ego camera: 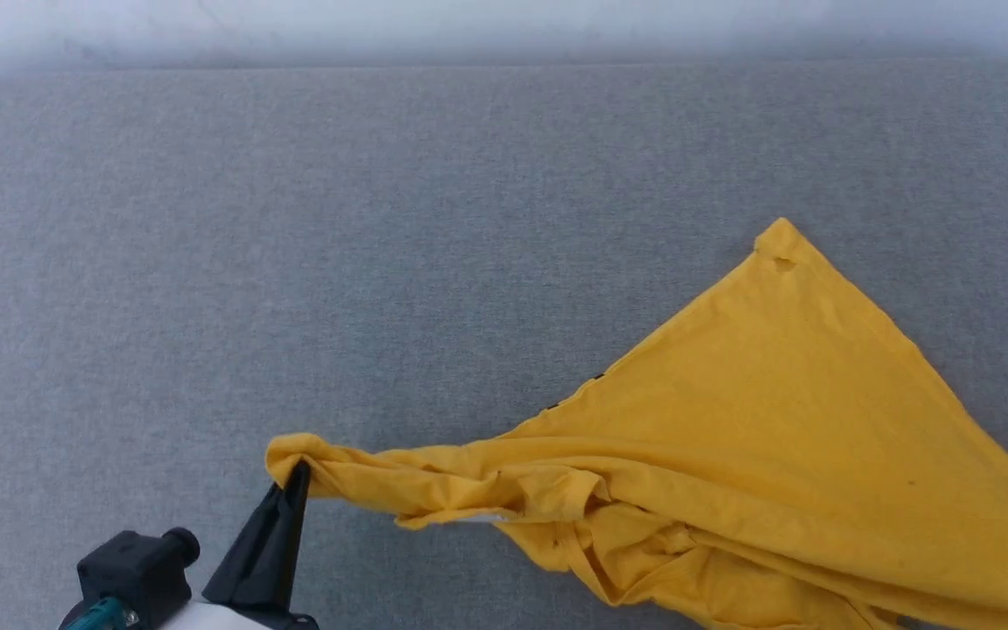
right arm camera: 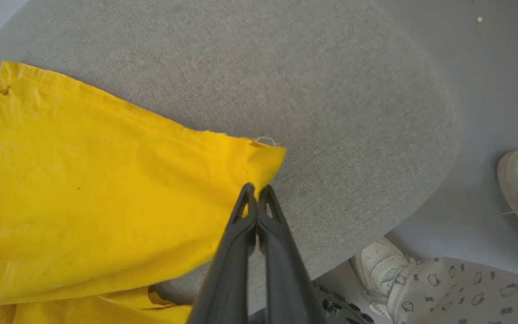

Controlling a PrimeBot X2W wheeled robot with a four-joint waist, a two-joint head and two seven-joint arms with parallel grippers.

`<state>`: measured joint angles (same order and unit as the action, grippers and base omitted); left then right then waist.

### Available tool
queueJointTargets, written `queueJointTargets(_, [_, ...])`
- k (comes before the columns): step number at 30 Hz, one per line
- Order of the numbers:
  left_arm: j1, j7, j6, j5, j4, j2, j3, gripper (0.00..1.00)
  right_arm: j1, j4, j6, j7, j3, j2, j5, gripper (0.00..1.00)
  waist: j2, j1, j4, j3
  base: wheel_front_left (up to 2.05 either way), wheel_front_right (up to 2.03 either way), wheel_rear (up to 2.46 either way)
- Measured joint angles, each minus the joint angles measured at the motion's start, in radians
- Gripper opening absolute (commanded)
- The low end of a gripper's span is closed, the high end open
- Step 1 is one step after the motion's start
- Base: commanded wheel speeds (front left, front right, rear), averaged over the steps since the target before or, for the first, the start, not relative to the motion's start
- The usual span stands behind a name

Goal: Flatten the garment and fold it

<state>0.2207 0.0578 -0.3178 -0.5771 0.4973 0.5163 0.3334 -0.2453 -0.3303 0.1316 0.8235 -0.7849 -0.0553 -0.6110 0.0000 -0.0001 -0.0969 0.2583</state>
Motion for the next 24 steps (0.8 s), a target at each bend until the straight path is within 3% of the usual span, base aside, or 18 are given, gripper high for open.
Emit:
queueJointTargets(3, [-0.001, -0.005, 0.005, -0.02, -0.011, -0.013, 0.01, 0.0, -0.015, 0.117, 0.0, -0.095, 0.082, 0.001, 0.021, 0.0, 0.0, -0.0001, -0.013, -0.01, 0.0, 0.0, 0.0])
queueJointTargets(5, [-0.006, -0.005, 0.011, -0.023, -0.027, -0.018, 0.018, 0.0, -0.014, 0.188, 0.0, -0.168, 0.149, 0.003, 0.051, 0.49, 0.0, 0.0, -0.015, -0.014, 0.0, 0.0, 0.0])
queueJointTargets(6, [-0.009, -0.005, 0.017, -0.023, -0.034, -0.02, 0.022, 0.0, -0.011, 0.21, 0.0, -0.195, 0.176, 0.004, 0.064, 1.0, 0.0001, 0.0001, -0.014, -0.015, 0.0, 0.0, 0.0])
queueJointTargets(9, [-0.024, -0.005, 0.019, -0.025, -0.043, -0.025, 0.03, 0.0, 0.01, 0.224, 0.0, -0.25, 0.202, 0.008, 0.066, 1.0, 0.0, 0.0, -0.011, -0.019, 0.0, 0.0, 0.0])
queueJointTargets(14, [-0.043, -0.001, 0.027, -0.02, -0.04, -0.025, 0.042, 0.0, 0.024, 0.026, 0.0, -0.218, 0.187, -0.007, 0.078, 1.0, 0.0001, 0.0001, 0.008, -0.013, 0.0, 0.0, 0.0])
queueJointTargets(19, [-0.072, 0.006, 0.027, 0.002, -0.02, -0.026, 0.061, 0.0, 0.128, -0.188, 0.0, -0.142, 0.153, -0.091, 0.055, 1.0, 0.0, 0.0001, 0.026, 0.017, 0.0, 0.0, 0.0])
queueJointTargets(24, [-0.128, 0.014, 0.027, 0.033, -0.011, -0.04, 0.086, 0.0, 0.324, -0.184, 0.0, -0.109, 0.254, -0.166, 0.07, 1.0, 0.0001, 0.0003, 0.05, 0.065, 0.0, 0.0, 0.0])
